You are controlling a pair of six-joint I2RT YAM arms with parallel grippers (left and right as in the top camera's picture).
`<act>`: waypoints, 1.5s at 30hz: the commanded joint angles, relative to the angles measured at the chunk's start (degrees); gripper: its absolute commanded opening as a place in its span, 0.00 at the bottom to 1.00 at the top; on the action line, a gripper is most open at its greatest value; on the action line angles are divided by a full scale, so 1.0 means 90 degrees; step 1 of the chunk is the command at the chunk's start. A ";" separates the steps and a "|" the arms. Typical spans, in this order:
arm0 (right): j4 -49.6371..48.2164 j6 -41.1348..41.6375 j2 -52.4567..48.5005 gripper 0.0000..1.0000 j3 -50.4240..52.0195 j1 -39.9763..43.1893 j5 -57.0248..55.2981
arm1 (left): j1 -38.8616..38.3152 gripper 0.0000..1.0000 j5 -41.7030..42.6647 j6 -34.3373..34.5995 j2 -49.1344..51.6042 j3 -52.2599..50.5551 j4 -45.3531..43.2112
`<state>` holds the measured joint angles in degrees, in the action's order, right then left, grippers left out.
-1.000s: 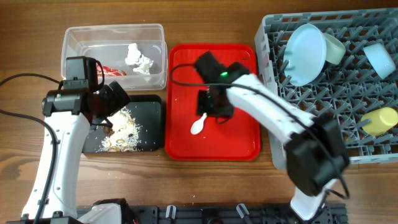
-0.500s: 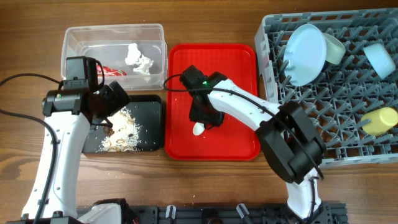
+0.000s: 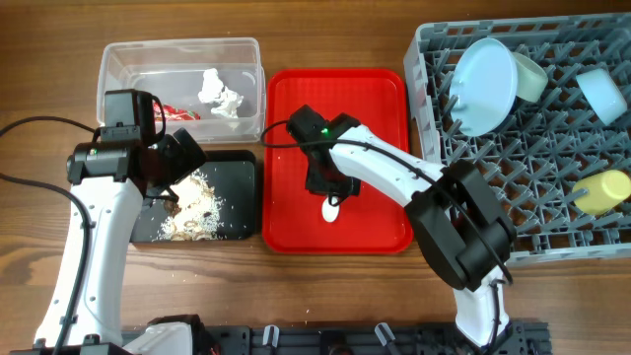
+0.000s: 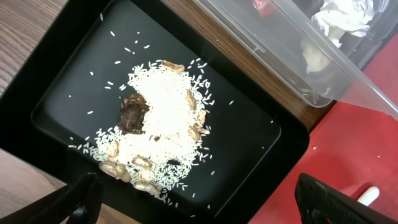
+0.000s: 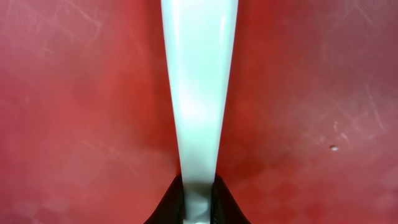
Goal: Sort waste into correct bins and load items into the dishwasher rack
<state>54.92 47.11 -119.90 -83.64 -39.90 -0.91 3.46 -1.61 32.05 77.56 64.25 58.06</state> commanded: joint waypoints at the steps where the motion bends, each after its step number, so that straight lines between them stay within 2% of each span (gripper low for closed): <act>1: 0.0270 -0.0680 0.0197 0.04 0.0078 0.0216 -0.0189 | 0.0032 1.00 0.0056 0.0036 -0.0078 0.0032 -0.0015; 3: 0.0359 -0.1081 0.0709 0.05 0.0078 0.0457 -0.0185 | 0.0032 1.00 0.0056 0.0039 -0.0078 0.0032 -0.0015; 8: 0.0588 -0.2810 0.2378 0.04 0.0078 0.1498 -0.0185 | 0.0032 1.00 0.0056 0.0039 -0.0078 0.0032 -0.0017; 12: 0.1090 -0.3946 0.3014 0.04 0.0080 0.2550 -0.0182 | 0.0032 1.00 0.0056 0.0039 -0.0078 0.0032 -0.0017; 15: 0.1360 -0.4772 0.2990 0.04 0.0085 0.3198 -0.0187 | 0.0015 1.00 0.0056 0.0039 -0.0078 0.0032 -0.0017; 20: 0.1331 -0.5071 0.2671 0.04 0.0274 0.3837 -0.0185 | -0.0005 1.00 0.0058 0.0039 -0.0078 0.0032 -0.0017; 23: 0.1234 -0.5112 0.2433 0.04 0.0498 0.3900 -0.0187 | -0.0027 1.00 0.0080 0.0039 -0.0075 0.0032 -0.0019; 27: 0.0981 -0.5170 0.2188 0.09 0.0753 0.3900 -0.0182 | -0.0027 1.00 0.0131 0.0005 -0.0075 0.0032 -0.0022; 29: 0.0877 -0.5054 0.2198 0.21 0.0760 0.3900 -0.0141 | -0.0029 1.00 0.0515 -0.0389 -0.0075 0.0032 -0.0100; 31: 0.0792 -0.5061 0.2229 0.39 0.0760 0.3900 0.0163 | -0.0029 1.00 0.0816 -0.0646 -0.0075 0.0032 -0.0189; 33: 0.0685 -0.5056 0.2312 0.46 0.0758 0.3900 0.0374 | -0.0034 1.00 0.1044 -0.0826 -0.0075 0.0032 -0.0238; 36: 0.0406 -0.5051 0.2555 0.52 0.0738 0.3900 0.0695 | -0.0209 1.00 0.1132 -0.1081 -0.0075 0.0032 -0.0316; 39: 0.0129 -0.5076 0.2841 0.69 0.0607 0.3900 0.1304 | -0.0634 1.00 0.1175 -0.1552 -0.0051 0.0032 -0.0580; 42: 0.0039 -0.5054 0.3041 0.72 0.0493 0.3900 0.1566 | -0.1226 1.00 0.1122 -0.1707 0.0136 0.0032 -0.0777; 45: 0.0391 -0.4792 0.3169 0.67 0.0493 0.3900 0.1343 | -0.1411 1.00 0.0835 -0.1705 0.0262 0.0032 -0.0447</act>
<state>56.25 1.50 -93.38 -78.04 -4.73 9.87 -7.55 7.84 18.90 78.37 64.25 51.55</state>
